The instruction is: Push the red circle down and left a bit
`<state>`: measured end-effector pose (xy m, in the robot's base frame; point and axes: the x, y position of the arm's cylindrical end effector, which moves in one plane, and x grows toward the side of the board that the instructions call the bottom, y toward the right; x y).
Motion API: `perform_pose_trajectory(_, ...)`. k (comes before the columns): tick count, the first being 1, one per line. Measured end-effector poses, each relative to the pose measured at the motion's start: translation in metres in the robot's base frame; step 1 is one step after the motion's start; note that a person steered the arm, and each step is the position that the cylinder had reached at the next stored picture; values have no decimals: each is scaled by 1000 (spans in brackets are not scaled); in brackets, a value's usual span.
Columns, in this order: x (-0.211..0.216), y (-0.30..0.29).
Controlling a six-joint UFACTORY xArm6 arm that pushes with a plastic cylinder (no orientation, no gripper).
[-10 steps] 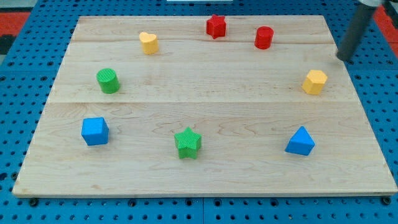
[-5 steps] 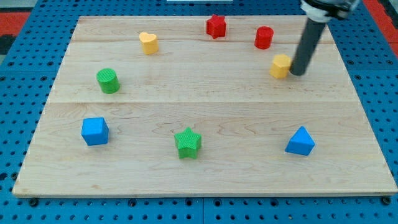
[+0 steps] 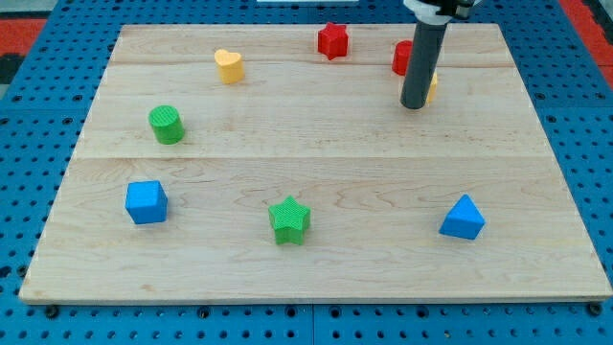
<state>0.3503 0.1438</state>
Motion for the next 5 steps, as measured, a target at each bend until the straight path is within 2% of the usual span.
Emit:
perform_pose_trajectory(3,25,67)
perform_pose_trajectory(5,25,72)
